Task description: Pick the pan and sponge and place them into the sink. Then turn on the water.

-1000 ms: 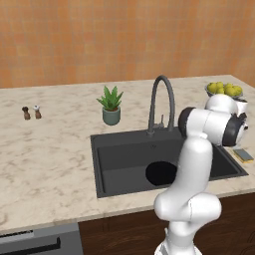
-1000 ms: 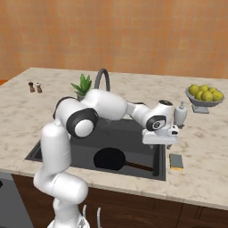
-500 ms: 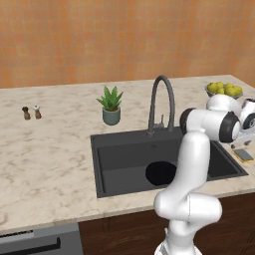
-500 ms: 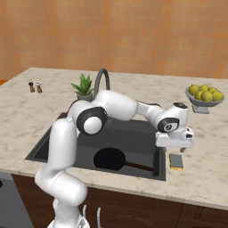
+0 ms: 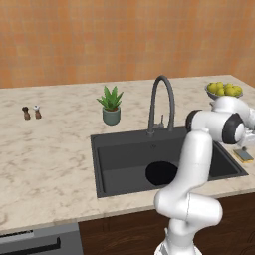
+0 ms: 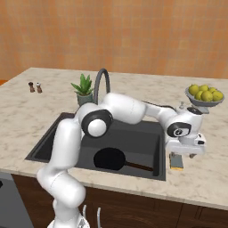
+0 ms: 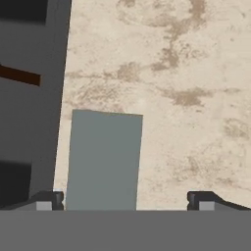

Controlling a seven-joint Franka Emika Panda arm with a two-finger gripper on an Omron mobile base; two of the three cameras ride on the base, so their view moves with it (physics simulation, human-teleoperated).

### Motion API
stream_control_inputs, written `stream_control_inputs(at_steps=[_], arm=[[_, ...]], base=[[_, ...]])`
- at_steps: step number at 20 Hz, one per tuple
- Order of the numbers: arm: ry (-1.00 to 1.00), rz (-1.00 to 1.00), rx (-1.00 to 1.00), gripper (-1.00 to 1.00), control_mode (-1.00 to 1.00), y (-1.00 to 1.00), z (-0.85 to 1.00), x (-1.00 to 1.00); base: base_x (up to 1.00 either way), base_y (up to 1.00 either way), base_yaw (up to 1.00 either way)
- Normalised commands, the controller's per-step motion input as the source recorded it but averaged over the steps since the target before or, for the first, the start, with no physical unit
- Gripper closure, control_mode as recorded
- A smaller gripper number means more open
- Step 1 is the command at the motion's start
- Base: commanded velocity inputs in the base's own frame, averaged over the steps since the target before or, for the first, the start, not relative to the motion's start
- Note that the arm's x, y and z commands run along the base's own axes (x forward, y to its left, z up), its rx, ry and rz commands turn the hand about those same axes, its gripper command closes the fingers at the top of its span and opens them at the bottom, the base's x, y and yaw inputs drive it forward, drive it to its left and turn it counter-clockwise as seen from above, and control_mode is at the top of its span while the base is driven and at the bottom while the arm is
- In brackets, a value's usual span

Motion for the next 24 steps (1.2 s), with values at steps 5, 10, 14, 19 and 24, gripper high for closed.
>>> stream_control_inputs(at_steps=[5, 10, 14, 19, 24], arm=[[0.0, 0.0, 0.0, -1.0, -1.0, 0.26, -0.07, -0.39], [0.0, 0.0, 0.0, -1.0, -1.0, 0.61, 0.0, -0.02], [0.0, 0.0, 0.0, -1.0, -1.0, 0.04, -0.23, 0.06], [0.0, 0.0, 0.0, -1.0, -1.0, 0.0, -0.41, 0.11], [0.0, 0.0, 0.02, -1.0, -1.0, -0.24, -0.18, 0.28]], base=[[0.0, 0.0, 0.0], [0.0, 0.0, 0.0], [0.0, 0.0, 0.0], [0.0, 0.0, 0.0], [0.0, 0.0, 0.0]])
